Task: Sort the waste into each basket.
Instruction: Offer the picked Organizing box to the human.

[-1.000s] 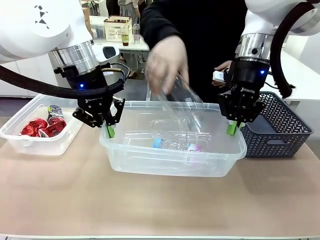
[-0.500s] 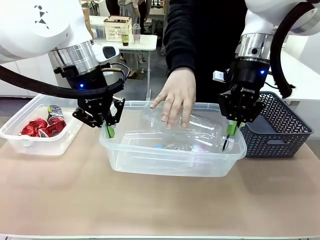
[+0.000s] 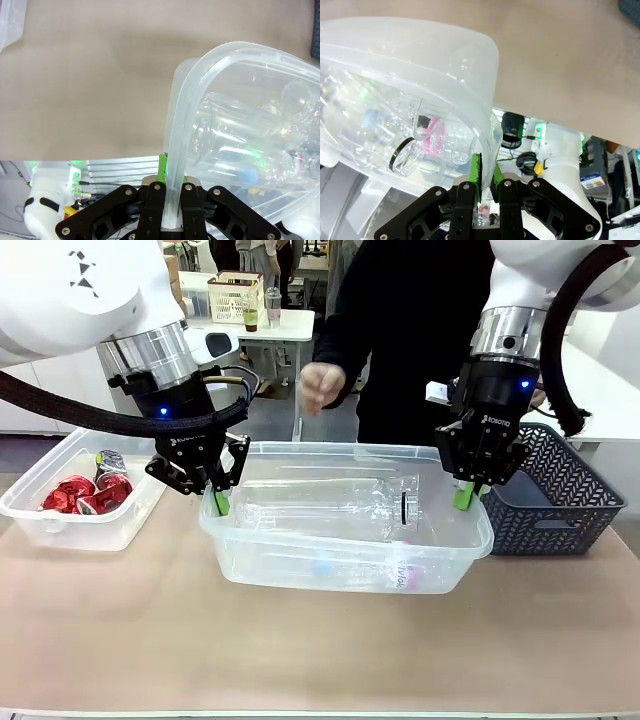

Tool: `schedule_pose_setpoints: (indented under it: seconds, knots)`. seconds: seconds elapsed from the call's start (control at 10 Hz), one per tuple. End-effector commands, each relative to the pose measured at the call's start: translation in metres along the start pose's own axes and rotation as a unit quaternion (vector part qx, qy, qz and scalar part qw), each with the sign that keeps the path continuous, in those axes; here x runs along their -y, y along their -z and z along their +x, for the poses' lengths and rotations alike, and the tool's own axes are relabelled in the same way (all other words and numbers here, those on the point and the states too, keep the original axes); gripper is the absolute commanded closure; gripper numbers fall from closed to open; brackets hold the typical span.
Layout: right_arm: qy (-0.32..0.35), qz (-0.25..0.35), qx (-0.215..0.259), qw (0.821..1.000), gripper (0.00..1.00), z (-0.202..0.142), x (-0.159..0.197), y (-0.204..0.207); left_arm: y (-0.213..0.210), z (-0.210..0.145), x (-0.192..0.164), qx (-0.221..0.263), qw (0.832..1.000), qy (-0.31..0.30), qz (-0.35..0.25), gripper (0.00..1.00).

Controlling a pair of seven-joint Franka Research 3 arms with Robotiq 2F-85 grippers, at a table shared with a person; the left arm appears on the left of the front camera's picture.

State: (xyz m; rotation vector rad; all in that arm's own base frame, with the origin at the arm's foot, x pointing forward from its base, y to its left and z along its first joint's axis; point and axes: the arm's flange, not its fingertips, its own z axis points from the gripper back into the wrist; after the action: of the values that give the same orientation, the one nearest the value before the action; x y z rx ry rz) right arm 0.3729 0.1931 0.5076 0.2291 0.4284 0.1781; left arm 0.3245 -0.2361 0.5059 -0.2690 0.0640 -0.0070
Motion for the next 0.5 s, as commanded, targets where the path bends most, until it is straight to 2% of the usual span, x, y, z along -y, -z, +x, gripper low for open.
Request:
schedule_pose_setpoints:
  seconds: [0.0,0.4]
  knots:
    - [-0.008,-0.005,-0.008,1.000,1.00,-0.0029,-0.0017,-0.0050,-0.0005,-0.0004,-0.0050,0.004,1.000,-0.012,-0.004,1.00]
    - [-0.008,-0.005,-0.008,1.000,1.00,-0.0029,-0.0017,-0.0050,-0.0005,-0.0004,-0.0050,0.004,1.000,-0.012,-0.004,1.00]
